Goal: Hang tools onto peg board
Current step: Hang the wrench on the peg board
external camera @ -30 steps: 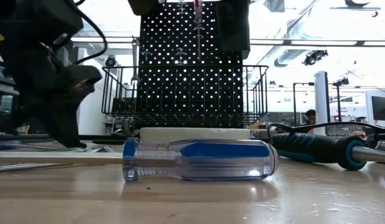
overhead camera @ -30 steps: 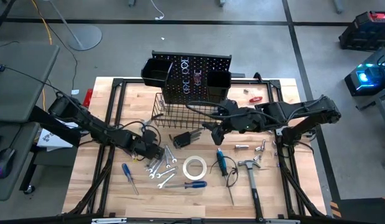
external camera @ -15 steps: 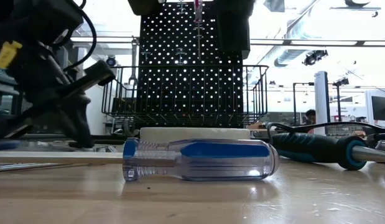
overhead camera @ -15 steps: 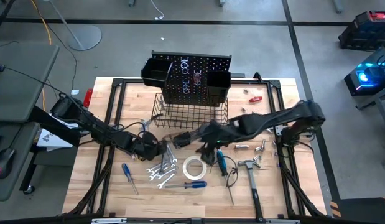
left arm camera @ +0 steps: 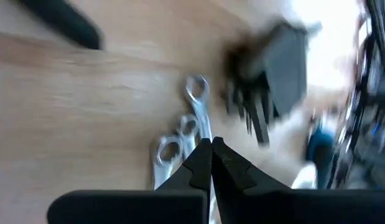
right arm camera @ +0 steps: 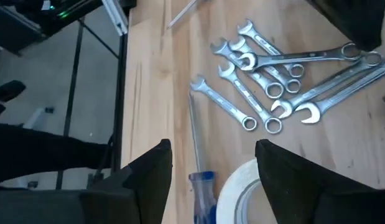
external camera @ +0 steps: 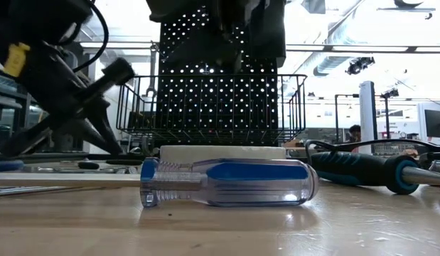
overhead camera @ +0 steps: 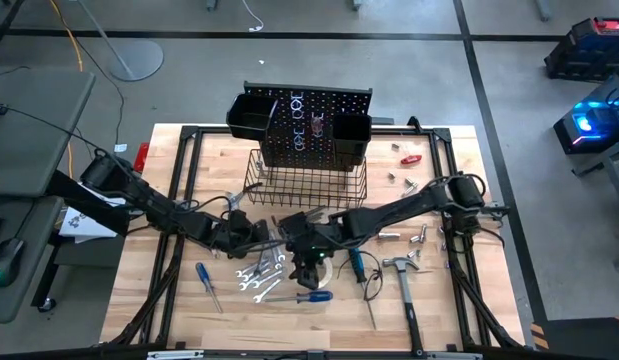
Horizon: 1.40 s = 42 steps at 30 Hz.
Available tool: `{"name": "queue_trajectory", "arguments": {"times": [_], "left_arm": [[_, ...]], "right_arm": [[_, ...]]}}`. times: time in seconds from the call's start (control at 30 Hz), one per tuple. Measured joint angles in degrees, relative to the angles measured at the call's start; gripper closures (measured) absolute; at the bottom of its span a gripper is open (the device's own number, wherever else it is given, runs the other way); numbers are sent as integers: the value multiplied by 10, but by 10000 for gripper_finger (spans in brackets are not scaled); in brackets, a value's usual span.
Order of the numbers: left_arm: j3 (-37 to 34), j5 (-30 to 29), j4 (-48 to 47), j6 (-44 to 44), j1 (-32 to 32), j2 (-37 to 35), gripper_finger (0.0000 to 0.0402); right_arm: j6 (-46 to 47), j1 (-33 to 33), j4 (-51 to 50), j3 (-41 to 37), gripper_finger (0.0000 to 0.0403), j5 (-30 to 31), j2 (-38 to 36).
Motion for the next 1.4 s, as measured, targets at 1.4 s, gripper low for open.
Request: {"name": "queue_trajectory", "arguments": {"times": [1.4], "left_arm": [[160, 168, -241, 1386, 84, 95, 401]], "right_arm": [[43, 10, -144, 0, 183, 157, -128]]}}
